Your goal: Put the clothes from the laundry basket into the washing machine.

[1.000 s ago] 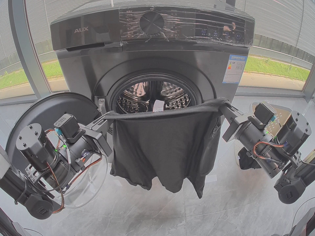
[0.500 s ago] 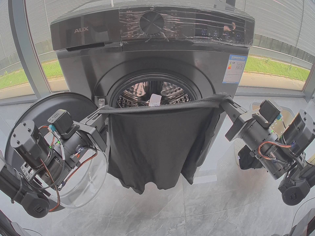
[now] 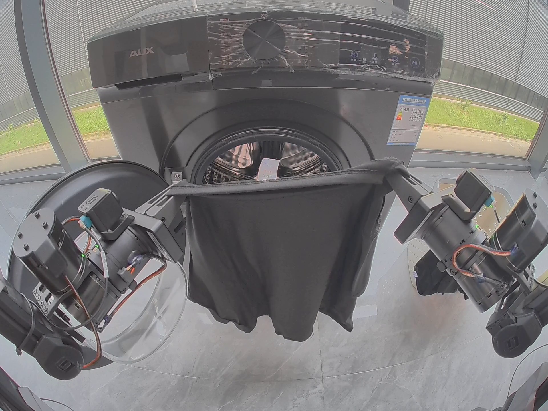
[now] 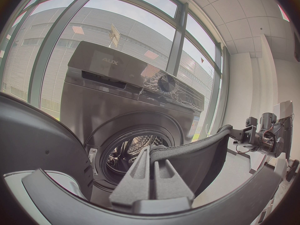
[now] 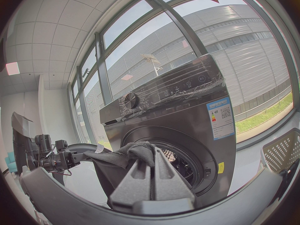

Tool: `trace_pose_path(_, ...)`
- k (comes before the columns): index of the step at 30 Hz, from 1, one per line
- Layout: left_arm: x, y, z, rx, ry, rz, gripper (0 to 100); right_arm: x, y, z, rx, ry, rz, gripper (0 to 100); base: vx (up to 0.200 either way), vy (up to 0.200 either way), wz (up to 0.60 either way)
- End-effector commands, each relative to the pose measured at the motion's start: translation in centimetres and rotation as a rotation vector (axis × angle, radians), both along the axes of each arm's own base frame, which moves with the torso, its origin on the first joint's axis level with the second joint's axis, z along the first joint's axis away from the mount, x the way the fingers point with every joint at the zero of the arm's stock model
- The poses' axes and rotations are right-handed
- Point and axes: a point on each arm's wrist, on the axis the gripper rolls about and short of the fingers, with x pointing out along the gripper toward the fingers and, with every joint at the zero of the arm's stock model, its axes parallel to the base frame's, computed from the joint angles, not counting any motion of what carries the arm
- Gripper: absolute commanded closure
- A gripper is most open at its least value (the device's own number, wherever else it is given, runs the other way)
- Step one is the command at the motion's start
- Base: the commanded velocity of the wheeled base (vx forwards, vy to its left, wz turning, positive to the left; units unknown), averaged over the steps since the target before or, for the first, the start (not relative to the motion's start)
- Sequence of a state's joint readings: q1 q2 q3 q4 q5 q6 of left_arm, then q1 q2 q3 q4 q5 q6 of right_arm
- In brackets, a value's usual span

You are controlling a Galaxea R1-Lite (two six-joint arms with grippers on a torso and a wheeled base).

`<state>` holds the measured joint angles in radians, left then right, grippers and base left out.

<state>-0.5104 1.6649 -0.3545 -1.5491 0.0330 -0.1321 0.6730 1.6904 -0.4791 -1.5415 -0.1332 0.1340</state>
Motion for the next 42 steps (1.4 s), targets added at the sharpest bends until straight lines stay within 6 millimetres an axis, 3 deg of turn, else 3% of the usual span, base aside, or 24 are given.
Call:
trace_pose_path(1,-0.03,0.01,-0.02,0.002,0.0,0.001,100,-0.01,0.0,-0.12,-0.002,0.004,0.0,100,0.0,0.0,0.0)
trace_pose_path(25,-0.31,0.07,-0.48,0.02,0.015,-0.018,100,-0.01,0.06,-0.35,-0.006,0.013,0.004,100,0.0,0.0,0.0)
trace_pose_path(26,-0.33,0.07,-0.52,0.023,0.015,-0.022,0,0.01,0.08,-0.39,-0.007,0.014,0.004,100,0.0,0.0,0.0)
trace_pose_path(42,-0.5,0.12,-1.02,0.032,0.036,-0.026,0,0.16,0.09,-0.85,-0.015,0.03,0.001,100,0.0,0.0,0.0)
